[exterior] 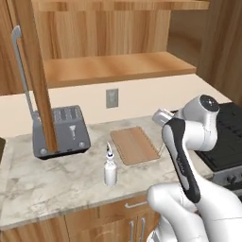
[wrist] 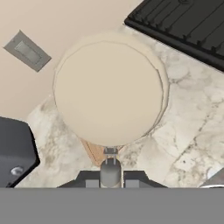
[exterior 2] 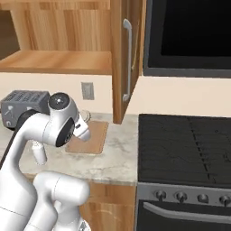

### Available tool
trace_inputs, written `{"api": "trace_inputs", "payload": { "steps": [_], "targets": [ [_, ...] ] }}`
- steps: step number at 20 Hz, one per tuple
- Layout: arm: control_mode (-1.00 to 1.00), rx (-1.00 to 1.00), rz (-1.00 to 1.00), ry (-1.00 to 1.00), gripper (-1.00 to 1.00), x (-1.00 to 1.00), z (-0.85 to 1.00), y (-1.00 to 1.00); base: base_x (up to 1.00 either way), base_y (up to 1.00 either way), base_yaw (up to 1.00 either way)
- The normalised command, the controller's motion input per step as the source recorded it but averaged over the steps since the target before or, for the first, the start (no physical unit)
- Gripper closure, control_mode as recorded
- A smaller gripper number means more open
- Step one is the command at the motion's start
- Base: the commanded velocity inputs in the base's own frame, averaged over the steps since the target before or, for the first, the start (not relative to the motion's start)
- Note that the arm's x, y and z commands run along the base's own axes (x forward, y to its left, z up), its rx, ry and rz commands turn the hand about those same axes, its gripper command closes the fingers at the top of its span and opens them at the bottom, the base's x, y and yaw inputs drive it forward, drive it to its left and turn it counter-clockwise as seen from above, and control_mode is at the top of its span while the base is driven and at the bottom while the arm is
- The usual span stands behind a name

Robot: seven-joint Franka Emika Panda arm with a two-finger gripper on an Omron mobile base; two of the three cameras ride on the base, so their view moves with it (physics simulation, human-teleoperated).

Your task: Grab the spray bottle from the cabinet, then place it next to the cutting board for sanitizing. Then grab the dish brush from the countertop next to the sink and place it next to the cutting board.

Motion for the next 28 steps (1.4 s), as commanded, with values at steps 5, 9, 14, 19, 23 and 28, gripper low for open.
{"api": "trace_inputs", "payload": {
  "steps": [5, 9, 14, 19, 23, 28],
  "targets": [
    [1.00, 0.00, 0.00, 0.00, 1.00, 0.00, 0.00, 0.00, 0.41, 0.40, -0.22],
    [1.00, 0.00, 0.00, 0.00, 1.00, 0.00, 0.00, 0.00, 0.21, 0.23, 0.01],
    [1.00, 0.00, 0.00, 0.00, 1.00, 0.00, 0.00, 0.00, -0.01, 0.00, 0.33],
    [1.00, 0.00, 0.00, 0.00, 1.00, 0.00, 0.00, 0.00, -0.02, 0.00, 0.37],
    [-1.00, 0.00, 0.01, 0.03, 1.00, -0.35, -0.27, 0.00, -0.08, 0.00, 0.03],
    [-1.00, 0.00, -0.05, 0.11, 1.00, -0.07, -0.45, 0.00, 0.00, 0.00, 0.00]
  ]
}}
